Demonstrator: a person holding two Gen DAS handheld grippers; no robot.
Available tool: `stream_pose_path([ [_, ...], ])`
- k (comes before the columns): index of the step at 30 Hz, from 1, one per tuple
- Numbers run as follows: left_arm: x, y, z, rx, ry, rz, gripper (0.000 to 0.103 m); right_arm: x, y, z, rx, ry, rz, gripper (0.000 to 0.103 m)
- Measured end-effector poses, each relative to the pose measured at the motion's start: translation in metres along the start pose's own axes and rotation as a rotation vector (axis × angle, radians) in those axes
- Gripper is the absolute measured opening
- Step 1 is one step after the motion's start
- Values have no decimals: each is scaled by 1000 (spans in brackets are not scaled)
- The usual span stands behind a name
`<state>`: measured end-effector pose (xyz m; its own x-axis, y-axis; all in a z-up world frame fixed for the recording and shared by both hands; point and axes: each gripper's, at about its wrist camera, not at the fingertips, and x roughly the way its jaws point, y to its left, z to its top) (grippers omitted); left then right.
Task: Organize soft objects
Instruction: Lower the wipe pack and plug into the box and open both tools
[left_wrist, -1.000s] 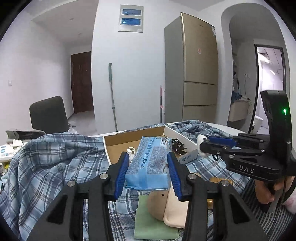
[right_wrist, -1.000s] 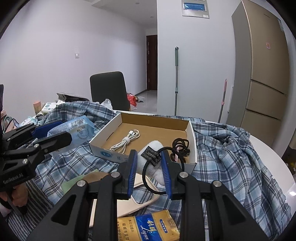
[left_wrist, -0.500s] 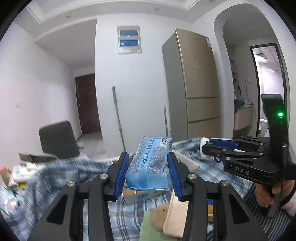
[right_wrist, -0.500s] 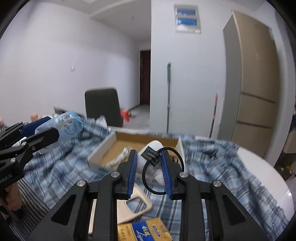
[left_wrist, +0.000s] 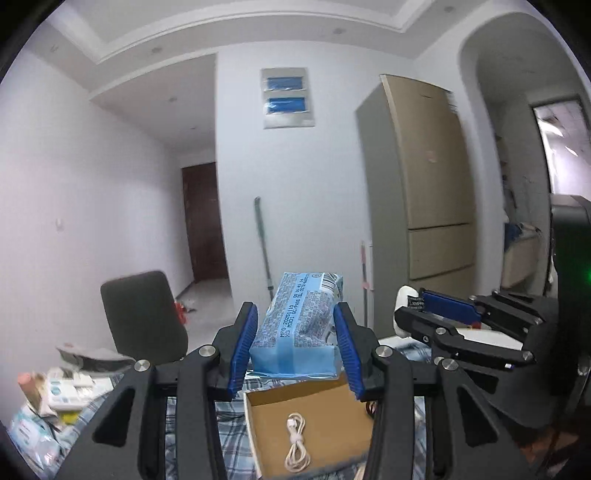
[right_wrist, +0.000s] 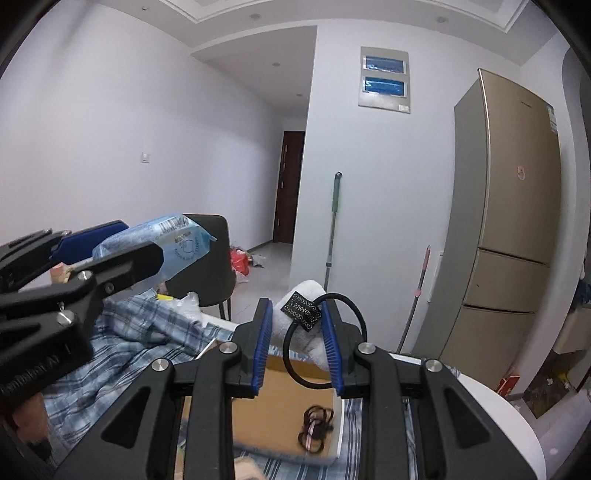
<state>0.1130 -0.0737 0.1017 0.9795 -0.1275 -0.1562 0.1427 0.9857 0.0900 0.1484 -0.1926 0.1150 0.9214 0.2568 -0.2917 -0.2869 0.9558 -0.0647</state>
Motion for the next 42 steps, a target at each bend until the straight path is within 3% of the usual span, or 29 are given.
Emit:
stream_pose_path([
  [5, 44, 15, -7, -123, 64, 6, 45, 39, -15, 0, 69, 50, -19, 25],
  [10, 73, 26, -28, -114, 136, 13, 45, 59, -9, -24, 55, 116, -18, 25],
  [15, 104, 37, -51, -84, 254, 13, 45, 79, -4, -50, 44, 204, -4, 25],
  [20, 132, 46, -75, -123, 387, -15, 45, 99, -1, -70, 46, 289, 25, 26],
  [22, 137, 49, -82, -128, 414, -15, 54, 104, 1, -79, 34, 318, 32, 35],
  [23, 139, 49, -84, -131, 423, -16, 68, 107, 3, -83, 27, 330, 33, 57],
  [24, 139, 50, -87, -137, 425, -11, 76, 108, 4, -86, 20, 335, 36, 68],
  [25, 138, 52, -88, -146, 415, -1, 77, 106, 4, -88, 16, 323, 36, 72],
  [35, 118, 53, -73, -131, 342, 22, 78, 98, -2, -79, 37, 309, 28, 72],
  [42, 74, 53, -39, -122, 273, 7, 78, 51, -6, -44, 47, 229, 38, 72],
])
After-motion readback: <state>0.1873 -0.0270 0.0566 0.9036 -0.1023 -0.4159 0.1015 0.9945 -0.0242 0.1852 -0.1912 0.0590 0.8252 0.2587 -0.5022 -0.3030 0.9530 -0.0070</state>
